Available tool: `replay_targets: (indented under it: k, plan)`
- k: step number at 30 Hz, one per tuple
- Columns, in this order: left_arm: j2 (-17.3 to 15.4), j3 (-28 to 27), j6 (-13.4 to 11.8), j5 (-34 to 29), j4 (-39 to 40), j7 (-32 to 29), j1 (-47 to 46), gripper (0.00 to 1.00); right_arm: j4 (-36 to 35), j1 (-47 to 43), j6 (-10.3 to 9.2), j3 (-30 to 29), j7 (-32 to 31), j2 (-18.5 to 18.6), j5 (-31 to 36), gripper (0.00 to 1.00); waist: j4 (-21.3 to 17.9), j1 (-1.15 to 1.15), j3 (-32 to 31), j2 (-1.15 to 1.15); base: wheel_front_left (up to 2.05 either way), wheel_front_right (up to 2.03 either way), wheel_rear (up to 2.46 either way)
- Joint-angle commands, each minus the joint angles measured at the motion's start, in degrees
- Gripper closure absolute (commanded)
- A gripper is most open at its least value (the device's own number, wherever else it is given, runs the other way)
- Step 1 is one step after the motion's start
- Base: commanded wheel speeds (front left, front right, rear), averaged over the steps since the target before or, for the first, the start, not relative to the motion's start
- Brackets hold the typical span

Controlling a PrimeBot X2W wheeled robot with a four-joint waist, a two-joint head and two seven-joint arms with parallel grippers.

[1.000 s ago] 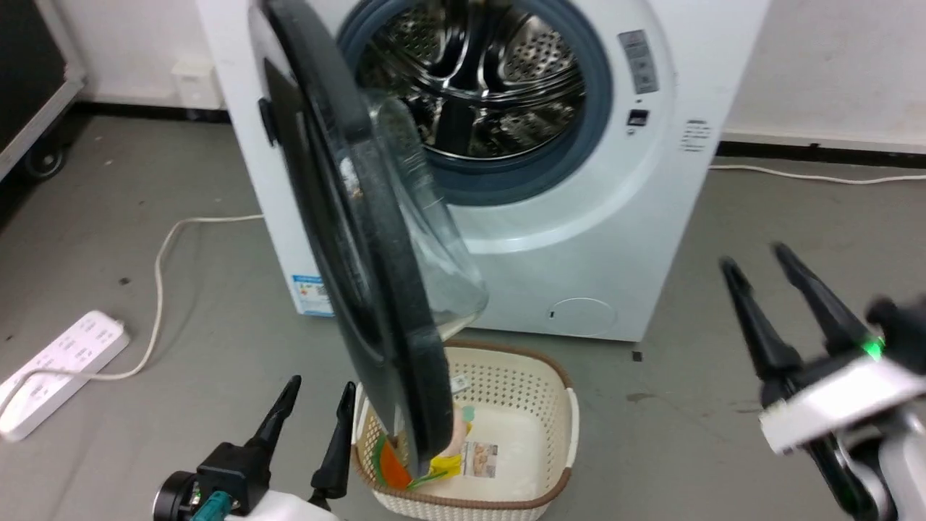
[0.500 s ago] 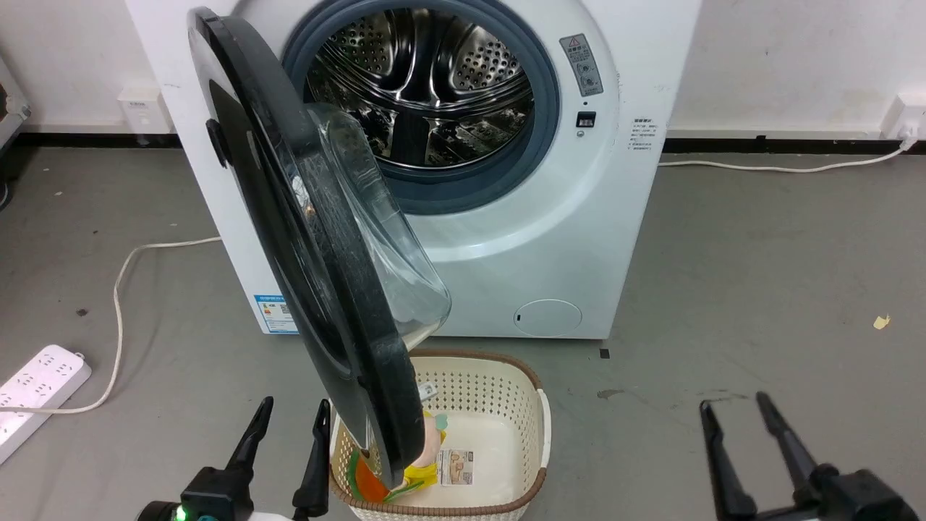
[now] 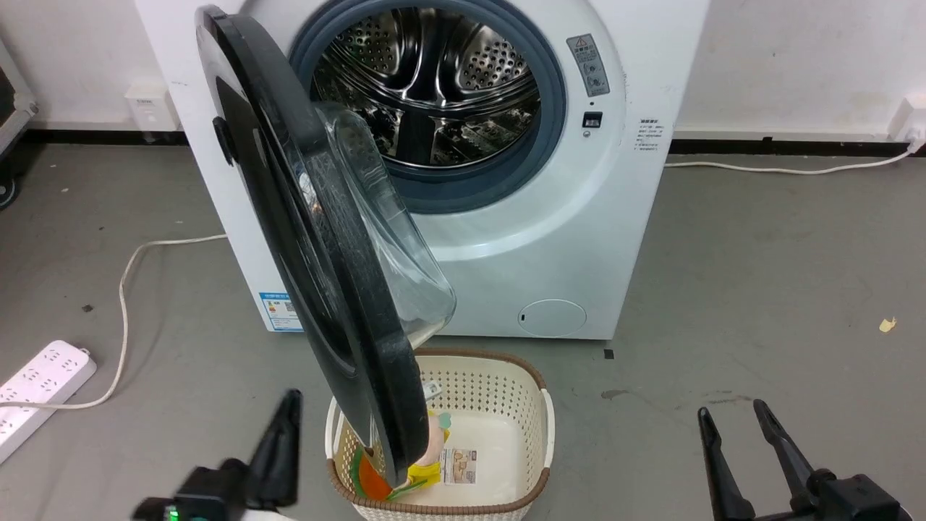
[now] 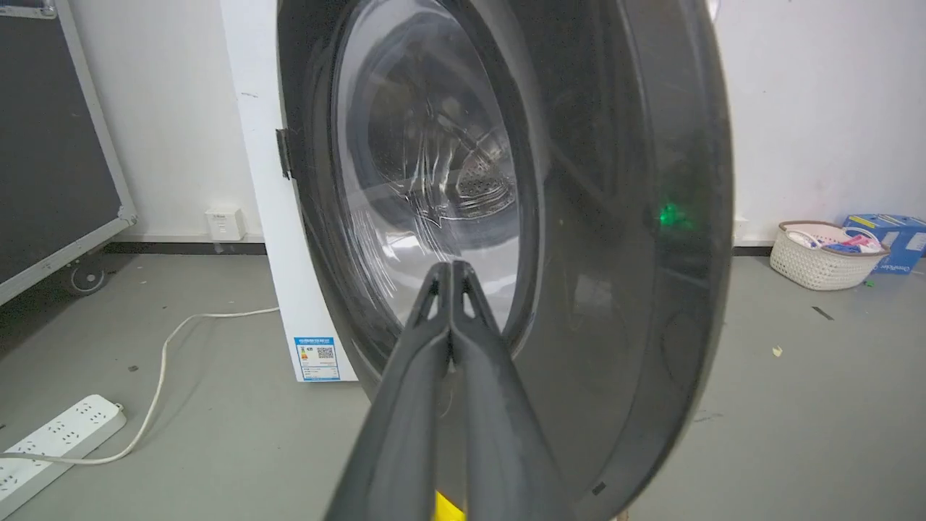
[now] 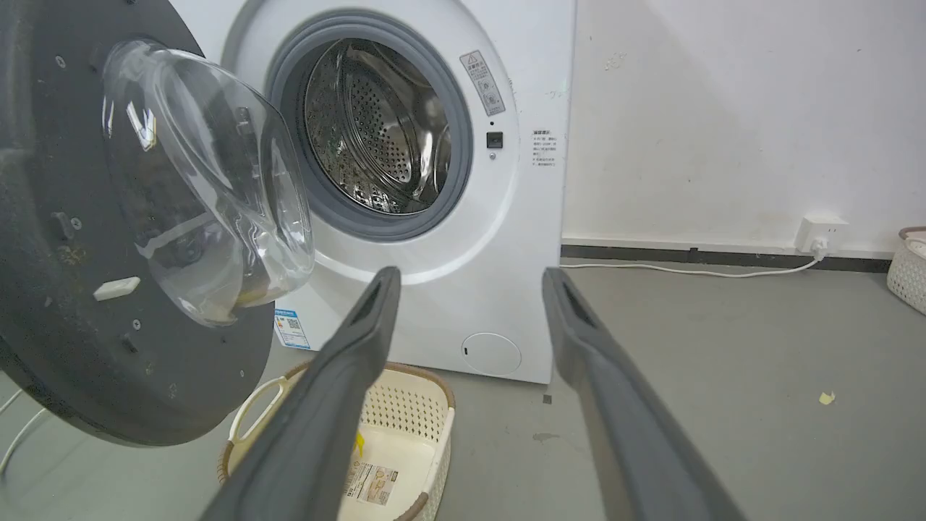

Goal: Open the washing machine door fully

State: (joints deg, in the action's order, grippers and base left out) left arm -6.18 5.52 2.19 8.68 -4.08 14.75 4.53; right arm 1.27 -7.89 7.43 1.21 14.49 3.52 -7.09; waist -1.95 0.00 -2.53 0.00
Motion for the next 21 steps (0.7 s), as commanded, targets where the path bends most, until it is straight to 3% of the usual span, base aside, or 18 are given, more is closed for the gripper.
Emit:
replay_targets:
  k: [1, 7, 13, 16, 21]
  plan:
    - [0.22, -0.98, -0.04, 0.10, 1.06, 0.25, -0.33, 1.00, 0.03, 0.13, 0.06, 0.04, 0.42, -0.35, -0.19, 0.00, 0.01, 0.00, 0.13, 0.00, 0.00, 0.00, 0.00]
    - [2.37, -7.07, -2.18, 1.89, 13.20, 0.25, -3.47, 1.00, -0.09, 0.33, 0.06, -0.45, 0.47, -0.54, -1.58, 0.00, 0.17, 0.00, 0.41, 0.00, 0.00, 0.00, 0.00]
    - [3.03, -9.05, -3.20, 1.55, 22.36, 0.25, -7.73, 1.00, -0.07, 0.82, 0.06, -0.17, 0.49, -0.59, -1.86, 0.00, -0.24, 0.00, 0.55, 0.00, 0.00, 0.00, 0.00]
    - [3.13, -7.33, -3.14, -1.42, 26.36, 0.25, -9.35, 1.00, 0.38, 0.90, 0.06, 0.63, 0.49, -0.61, -3.05, 0.00, -0.70, 0.00, 0.64, 0.00, 0.00, 0.00, 0.00]
    - [3.20, 1.21, -1.13, -4.32, 24.25, 0.21, -7.78, 1.00, 1.07, 1.00, 0.06, 1.17, 0.49, -0.63, -3.91, 0.00, -1.24, 0.00, 0.86, 0.00, 0.00, 0.00, 0.00]
